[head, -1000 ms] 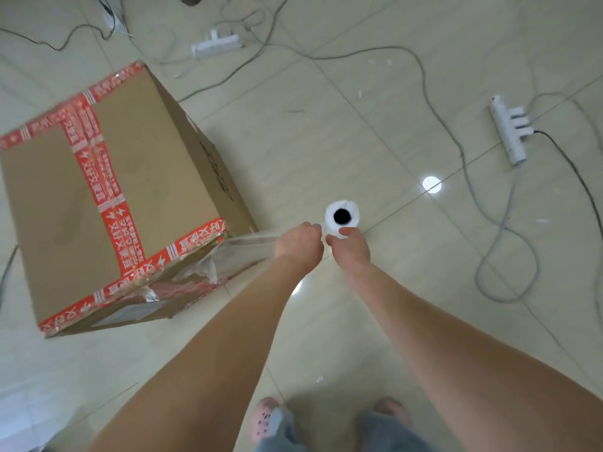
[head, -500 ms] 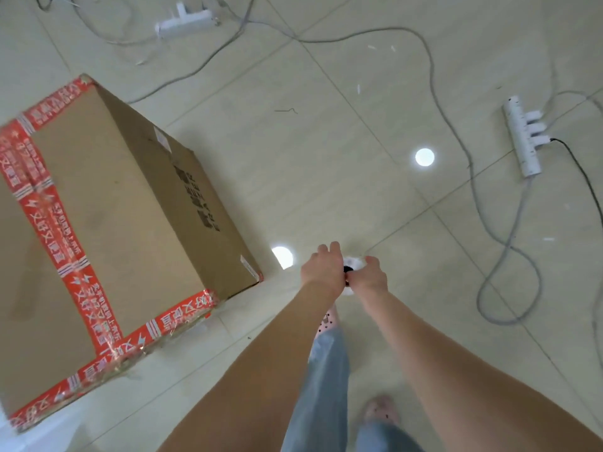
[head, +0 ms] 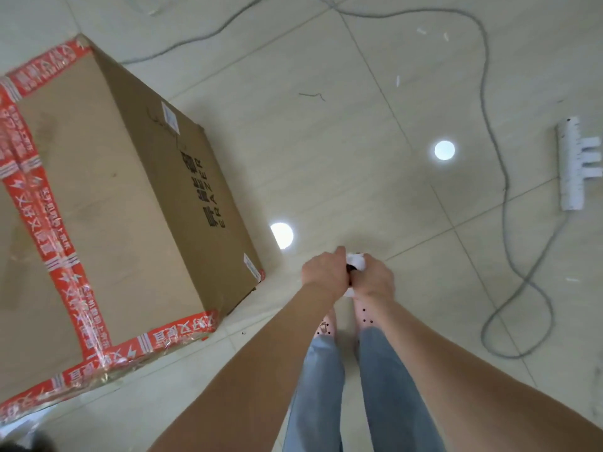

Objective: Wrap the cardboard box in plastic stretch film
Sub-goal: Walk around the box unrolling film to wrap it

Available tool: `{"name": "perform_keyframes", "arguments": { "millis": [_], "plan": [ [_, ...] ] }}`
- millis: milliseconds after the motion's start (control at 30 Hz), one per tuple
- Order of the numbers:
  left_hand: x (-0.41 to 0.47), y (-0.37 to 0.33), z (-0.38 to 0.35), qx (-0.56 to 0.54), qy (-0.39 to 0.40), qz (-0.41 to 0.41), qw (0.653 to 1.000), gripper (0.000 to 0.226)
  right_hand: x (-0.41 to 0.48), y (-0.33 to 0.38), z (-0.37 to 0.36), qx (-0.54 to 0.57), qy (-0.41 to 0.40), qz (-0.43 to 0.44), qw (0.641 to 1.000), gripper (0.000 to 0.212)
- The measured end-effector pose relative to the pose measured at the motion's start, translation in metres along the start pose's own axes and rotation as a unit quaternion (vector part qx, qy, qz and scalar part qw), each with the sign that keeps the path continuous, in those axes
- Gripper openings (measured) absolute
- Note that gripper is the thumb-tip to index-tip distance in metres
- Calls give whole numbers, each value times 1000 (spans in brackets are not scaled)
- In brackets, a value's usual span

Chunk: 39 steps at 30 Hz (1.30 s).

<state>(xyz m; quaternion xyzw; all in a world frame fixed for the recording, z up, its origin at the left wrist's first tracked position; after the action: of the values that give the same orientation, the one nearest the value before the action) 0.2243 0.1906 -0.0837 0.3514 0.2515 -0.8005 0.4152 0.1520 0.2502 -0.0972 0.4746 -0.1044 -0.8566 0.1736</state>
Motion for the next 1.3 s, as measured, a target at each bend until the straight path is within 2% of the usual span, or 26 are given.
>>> {"name": "perform_keyframes", "arguments": {
  "millis": [233, 367, 433, 500, 567, 633, 700, 767, 867, 1000, 1100, 1200, 1300],
  "plan": [
    [31, 54, 57, -122, -42, 128, 983, 26, 25, 98, 21, 2, 40, 73, 997, 6],
    [46, 82, 77, -175, -69, 174, 967, 23, 41, 144, 23, 4, 68, 89, 994, 17],
    [51, 95, 84, -180, -79, 198, 960, 21, 48, 159, 18, -9, 67, 103, 992, 18],
    [56, 107, 88, -184, -77, 220, 955, 22, 55, 167, 10, -35, 50, 117, 991, 9],
    [58, 118, 90, -198, -70, 246, 946, 22, 60, 170, 2, -15, 38, 127, 991, 14],
    [58, 126, 90, -221, -65, 272, 934, 22, 65, 169, -6, 54, 50, 94, 993, 27],
    [58, 129, 91, -236, -62, 282, 928, 22, 66, 166, -15, 154, 92, 7, 984, 37],
    [57, 130, 92, -248, -50, 269, 929, 23, 62, 164, -20, 236, 138, -70, 959, 35],
    [55, 131, 95, -277, -52, 231, 931, 30, 62, 164, -22, 288, 144, -89, 942, 32],
    [64, 134, 110, -223, -102, 179, 953, 44, 69, 173, -24, 203, 116, -41, 971, 24],
    [84, 135, 126, -148, -69, 143, 976, 53, 77, 188, -26, 122, 94, 9, 988, 23],
    [99, 147, 141, -136, -42, 155, 978, 39, 83, 207, -22, 50, 68, 55, 995, 18],
    [105, 158, 149, -182, -51, 173, 967, 20, 90, 226, -16, 19, 55, 81, 995, 26]
  ]
}}
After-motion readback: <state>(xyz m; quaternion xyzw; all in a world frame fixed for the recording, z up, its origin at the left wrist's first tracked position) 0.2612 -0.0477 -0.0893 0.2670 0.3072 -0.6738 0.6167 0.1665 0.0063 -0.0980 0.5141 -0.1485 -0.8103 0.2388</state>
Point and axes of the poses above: each hand's wrist, its own x-axis towards the middle knuckle, its own z-axis out of the back of the hand, y = z × x, the point moved 3 cm from there along x, towards the middle knuckle, and after that the axes turned 9 degrees about x, right-handed, at the moved point
